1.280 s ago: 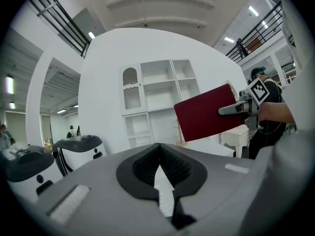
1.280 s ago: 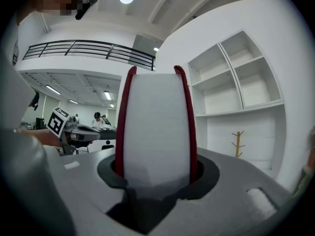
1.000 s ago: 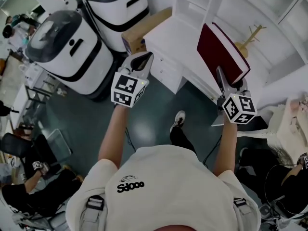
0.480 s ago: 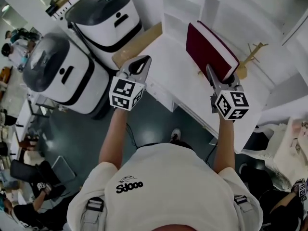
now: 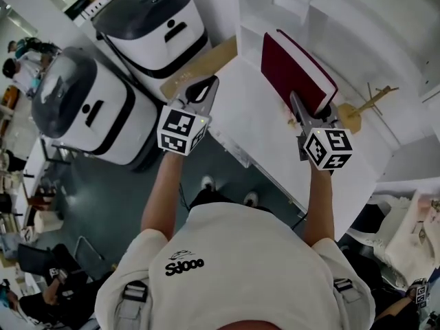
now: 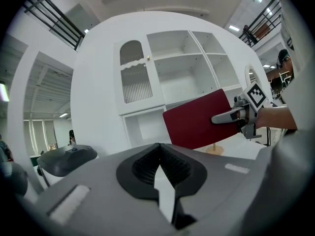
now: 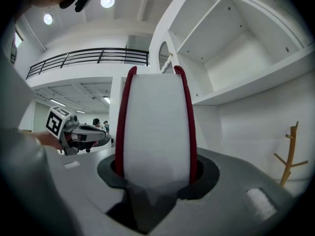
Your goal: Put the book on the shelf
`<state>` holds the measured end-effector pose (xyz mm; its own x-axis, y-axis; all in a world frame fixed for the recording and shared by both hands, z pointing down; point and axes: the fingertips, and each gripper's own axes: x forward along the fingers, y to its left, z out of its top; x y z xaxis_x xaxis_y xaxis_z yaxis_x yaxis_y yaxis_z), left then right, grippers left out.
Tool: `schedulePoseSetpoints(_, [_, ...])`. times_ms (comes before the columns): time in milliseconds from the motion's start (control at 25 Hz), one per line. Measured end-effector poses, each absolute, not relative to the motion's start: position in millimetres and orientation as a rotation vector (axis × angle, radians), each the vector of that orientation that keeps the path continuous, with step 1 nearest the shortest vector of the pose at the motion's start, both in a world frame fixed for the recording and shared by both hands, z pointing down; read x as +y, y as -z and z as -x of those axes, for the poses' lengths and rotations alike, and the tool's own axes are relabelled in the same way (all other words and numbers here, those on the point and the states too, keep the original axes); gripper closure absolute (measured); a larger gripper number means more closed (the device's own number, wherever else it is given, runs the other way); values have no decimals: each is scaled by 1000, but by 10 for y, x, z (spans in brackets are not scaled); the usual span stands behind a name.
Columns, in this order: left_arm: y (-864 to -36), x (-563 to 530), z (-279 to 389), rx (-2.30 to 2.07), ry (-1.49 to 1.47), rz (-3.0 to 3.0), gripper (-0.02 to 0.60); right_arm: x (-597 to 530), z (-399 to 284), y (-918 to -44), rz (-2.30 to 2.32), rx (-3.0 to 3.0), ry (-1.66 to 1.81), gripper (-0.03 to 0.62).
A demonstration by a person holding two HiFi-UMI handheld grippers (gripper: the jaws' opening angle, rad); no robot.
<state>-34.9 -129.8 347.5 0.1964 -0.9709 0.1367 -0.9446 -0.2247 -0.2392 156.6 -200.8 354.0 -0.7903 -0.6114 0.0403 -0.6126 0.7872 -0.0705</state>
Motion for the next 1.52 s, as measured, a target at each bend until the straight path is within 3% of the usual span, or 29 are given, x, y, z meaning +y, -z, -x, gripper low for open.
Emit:
schedulePoseSetpoints(760, [-3692, -3281, 2290, 1650, 297, 2551, 565, -3723, -81, -3754, -1595, -2666, -166, 381])
schedulePoseSetpoints(1080, [-3915, -3936, 2608, 1530, 284, 2686, 565, -4677, 99, -3790, -1968, -2419, -161, 379])
schedulePoseSetpoints(1320, [-4004, -4289, 2609, 1432, 288, 2759, 565, -5132, 447, -4031, -1854, -2363, -264, 378])
schedulePoseSetpoints(1520, [-4074, -4494, 2709, 1432, 287, 2785, 565, -5389, 817, -4127, -1648, -2452, -298, 280])
